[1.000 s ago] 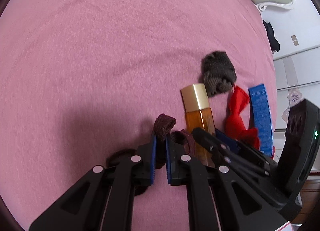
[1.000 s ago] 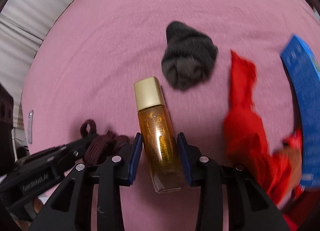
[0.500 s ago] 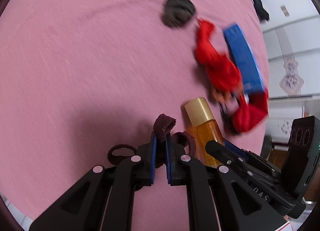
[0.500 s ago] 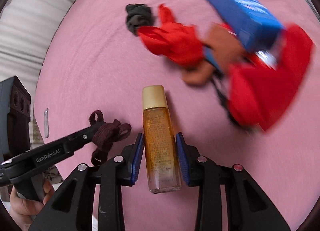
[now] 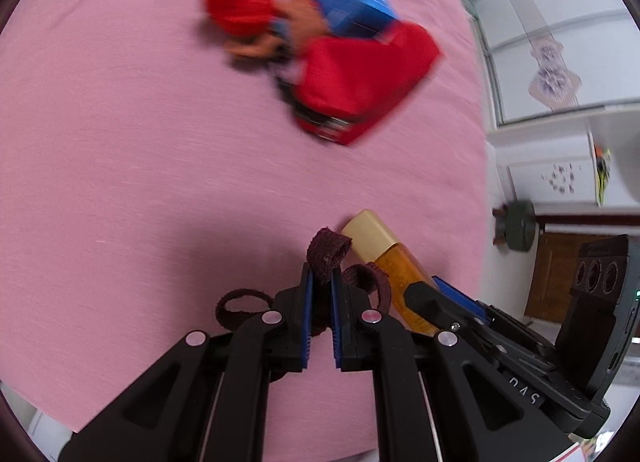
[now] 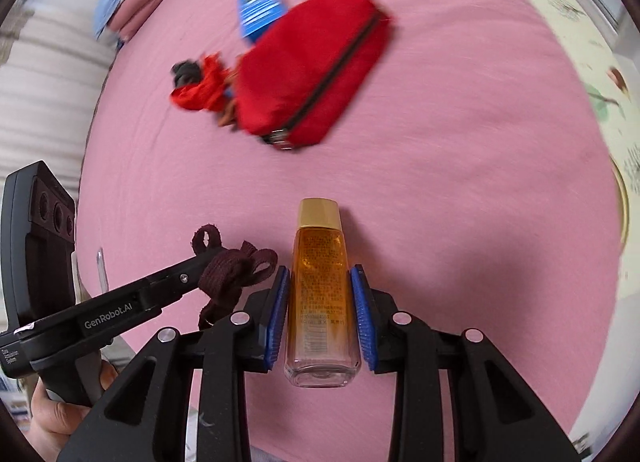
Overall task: Collect trash
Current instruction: 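Grasp the perfume bottle with the right tool while the left tool holds the hair tie, then carry the bottle and hair tie over the yellow bin and open both tools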
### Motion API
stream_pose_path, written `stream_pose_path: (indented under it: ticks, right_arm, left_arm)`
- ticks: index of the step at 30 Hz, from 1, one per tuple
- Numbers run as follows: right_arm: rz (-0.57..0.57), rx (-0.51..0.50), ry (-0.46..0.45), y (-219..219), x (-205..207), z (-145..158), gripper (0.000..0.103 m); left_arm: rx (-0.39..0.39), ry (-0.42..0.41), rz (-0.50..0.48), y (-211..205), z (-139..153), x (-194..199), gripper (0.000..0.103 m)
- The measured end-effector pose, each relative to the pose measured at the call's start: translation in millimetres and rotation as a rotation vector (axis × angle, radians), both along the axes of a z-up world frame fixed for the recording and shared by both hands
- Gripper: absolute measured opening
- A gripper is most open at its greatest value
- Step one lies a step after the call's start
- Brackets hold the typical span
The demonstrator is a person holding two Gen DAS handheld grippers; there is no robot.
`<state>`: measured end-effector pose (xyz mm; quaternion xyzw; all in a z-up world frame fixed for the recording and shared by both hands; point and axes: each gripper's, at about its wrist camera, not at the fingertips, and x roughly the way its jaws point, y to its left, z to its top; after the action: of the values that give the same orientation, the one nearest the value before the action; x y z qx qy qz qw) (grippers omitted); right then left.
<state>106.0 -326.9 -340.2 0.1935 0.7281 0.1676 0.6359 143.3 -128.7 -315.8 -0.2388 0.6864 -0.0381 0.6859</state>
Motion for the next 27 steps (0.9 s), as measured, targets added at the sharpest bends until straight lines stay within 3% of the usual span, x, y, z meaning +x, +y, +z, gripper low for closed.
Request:
stream_pose_path:
  ticks: [16,27]
  right_arm:
    - [-0.281,-0.072,-0.021,-208,-30,23,0.031]
    - [-0.43,-0.124,-0.006,-319,-43,10,0.031]
  left_arm:
    - [-0.029,-0.017,-0.273,-209,15,17,0.008]
    - [-0.043,-0.004,-0.426,-329,2,36,0.008]
